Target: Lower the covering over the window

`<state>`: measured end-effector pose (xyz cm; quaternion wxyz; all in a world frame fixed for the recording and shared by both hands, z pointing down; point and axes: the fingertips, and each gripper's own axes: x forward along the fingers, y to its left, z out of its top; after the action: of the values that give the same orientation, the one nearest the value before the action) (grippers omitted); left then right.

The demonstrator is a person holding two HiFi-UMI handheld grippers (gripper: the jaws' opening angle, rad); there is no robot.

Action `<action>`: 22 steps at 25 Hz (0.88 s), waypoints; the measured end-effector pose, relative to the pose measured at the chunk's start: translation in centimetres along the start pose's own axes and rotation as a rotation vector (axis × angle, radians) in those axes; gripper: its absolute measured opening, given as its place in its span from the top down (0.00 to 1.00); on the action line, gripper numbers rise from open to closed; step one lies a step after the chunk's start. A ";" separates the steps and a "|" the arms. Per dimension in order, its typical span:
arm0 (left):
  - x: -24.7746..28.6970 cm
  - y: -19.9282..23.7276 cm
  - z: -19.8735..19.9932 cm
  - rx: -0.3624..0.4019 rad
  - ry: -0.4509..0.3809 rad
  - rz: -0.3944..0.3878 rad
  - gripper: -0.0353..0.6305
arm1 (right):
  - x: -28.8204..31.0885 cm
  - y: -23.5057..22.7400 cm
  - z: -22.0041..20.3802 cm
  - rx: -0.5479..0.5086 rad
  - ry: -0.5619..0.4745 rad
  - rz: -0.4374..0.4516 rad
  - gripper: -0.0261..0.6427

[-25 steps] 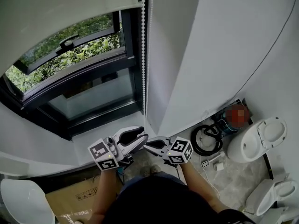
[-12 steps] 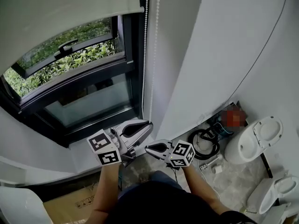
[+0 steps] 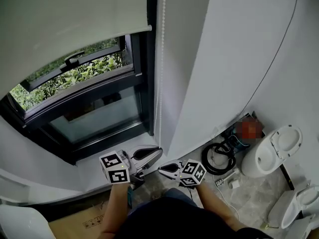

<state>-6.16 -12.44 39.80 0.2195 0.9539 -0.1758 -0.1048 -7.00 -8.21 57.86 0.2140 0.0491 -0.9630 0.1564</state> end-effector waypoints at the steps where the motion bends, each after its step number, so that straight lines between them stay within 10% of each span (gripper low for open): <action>1: -0.1 0.0 -0.6 -0.020 -0.012 -0.010 0.92 | 0.1 -0.1 -0.5 0.012 0.004 -0.004 0.94; 22: -0.9 1.0 -6.9 -0.139 0.028 -0.014 0.92 | -0.6 -0.6 -6.8 0.148 0.076 -0.087 0.94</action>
<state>-5.33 -10.33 46.50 0.2869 0.9390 -0.1584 -0.1048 -3.66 -6.61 63.61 0.2527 0.1004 -0.9370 0.2194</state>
